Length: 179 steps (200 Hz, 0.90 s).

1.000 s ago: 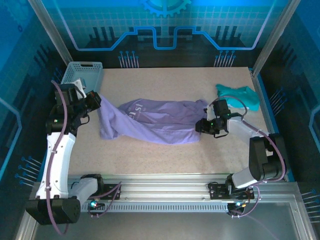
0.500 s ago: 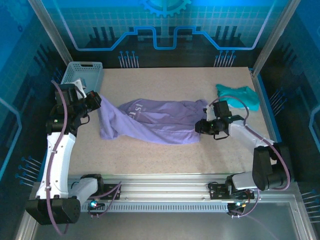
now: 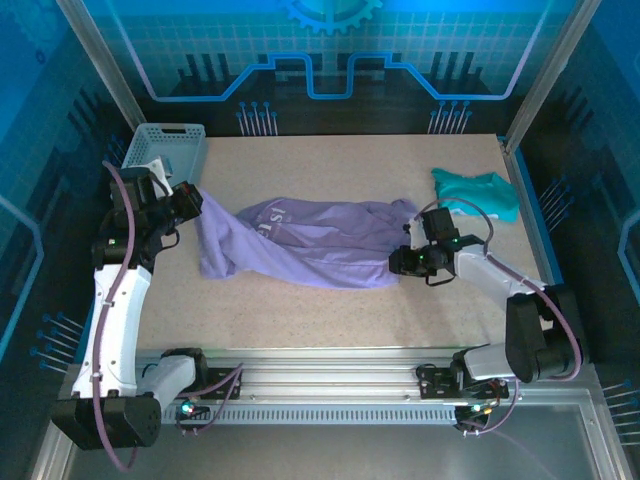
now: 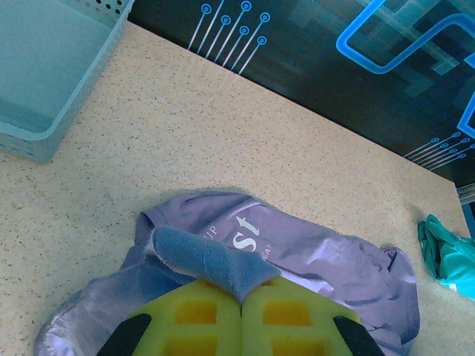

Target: Fold the inside-out t-shirt

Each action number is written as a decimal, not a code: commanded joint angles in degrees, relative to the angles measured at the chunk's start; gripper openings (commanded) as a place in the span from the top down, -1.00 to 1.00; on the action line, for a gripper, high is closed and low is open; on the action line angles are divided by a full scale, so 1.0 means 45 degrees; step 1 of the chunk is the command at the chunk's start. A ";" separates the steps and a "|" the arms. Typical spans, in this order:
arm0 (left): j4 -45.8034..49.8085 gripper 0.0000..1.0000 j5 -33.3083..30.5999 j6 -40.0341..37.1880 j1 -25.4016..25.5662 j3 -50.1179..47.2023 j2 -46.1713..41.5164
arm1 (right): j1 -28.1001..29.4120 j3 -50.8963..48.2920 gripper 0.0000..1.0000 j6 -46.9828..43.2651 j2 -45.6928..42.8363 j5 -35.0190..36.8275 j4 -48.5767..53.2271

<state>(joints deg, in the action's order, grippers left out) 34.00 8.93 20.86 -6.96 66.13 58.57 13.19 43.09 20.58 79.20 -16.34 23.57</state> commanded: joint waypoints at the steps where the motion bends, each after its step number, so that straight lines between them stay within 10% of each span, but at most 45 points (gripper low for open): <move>1: -0.0509 1.00 0.0339 0.0016 -0.0035 -0.0209 -0.0143 | 0.0261 -0.0052 0.45 -0.0046 0.0172 -0.0512 -0.0355; 179: -0.0543 1.00 0.0306 -0.0115 -0.0035 -0.0133 -0.0121 | 0.0658 0.0828 0.85 -0.0170 0.0247 0.0324 -0.0550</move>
<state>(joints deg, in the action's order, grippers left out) 33.43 8.95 20.84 -6.96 65.78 58.54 15.44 45.12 20.45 83.26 -16.25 19.99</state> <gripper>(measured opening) 0.053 0.104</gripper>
